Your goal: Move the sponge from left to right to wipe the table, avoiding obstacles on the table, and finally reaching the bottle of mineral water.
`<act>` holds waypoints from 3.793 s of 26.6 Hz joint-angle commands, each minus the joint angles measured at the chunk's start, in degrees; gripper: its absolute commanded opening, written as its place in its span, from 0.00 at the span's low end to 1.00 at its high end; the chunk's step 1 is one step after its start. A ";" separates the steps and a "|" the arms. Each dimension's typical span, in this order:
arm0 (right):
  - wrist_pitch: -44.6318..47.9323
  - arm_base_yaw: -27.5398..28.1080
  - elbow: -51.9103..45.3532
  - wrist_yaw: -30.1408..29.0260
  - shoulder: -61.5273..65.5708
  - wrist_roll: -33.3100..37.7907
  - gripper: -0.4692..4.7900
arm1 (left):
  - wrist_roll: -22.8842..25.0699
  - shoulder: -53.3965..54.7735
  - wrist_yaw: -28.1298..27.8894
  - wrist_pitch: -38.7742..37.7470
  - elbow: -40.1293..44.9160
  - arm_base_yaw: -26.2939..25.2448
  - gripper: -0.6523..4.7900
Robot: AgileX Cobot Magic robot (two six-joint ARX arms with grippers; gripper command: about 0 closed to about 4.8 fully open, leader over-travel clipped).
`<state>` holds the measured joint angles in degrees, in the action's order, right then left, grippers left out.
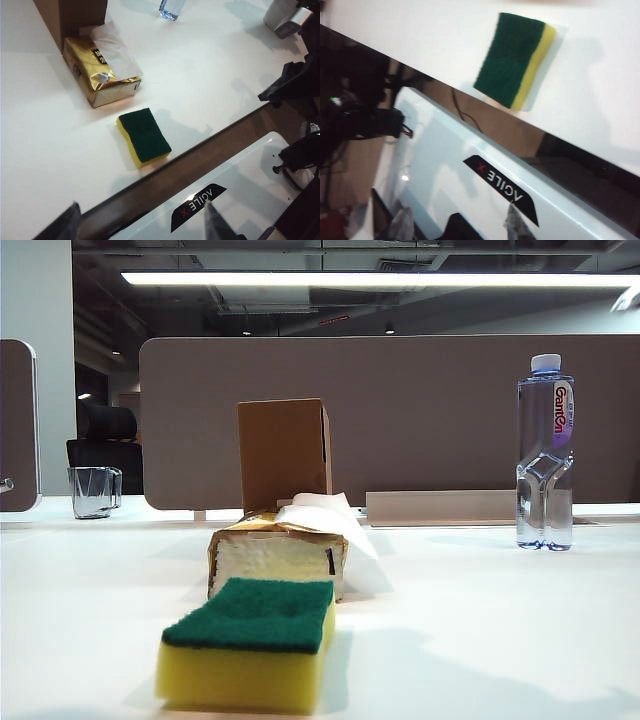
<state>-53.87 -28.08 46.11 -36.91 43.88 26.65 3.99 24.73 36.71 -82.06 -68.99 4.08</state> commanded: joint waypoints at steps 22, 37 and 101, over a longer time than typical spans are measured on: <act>22.73 -13.62 -0.46 8.50 26.10 4.92 0.69 | -0.59 -3.28 0.81 -0.22 1.31 0.07 0.70; 37.51 -17.05 -0.44 10.47 42.64 9.07 0.69 | -1.03 -4.00 1.05 -0.22 1.31 0.11 0.70; 27.23 -12.85 -2.73 28.46 48.41 4.37 0.07 | -0.98 -4.00 0.39 -0.20 1.29 0.87 0.70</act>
<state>-18.00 -42.39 45.93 -14.48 92.14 31.66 2.96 20.71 36.97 -82.04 -67.57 4.91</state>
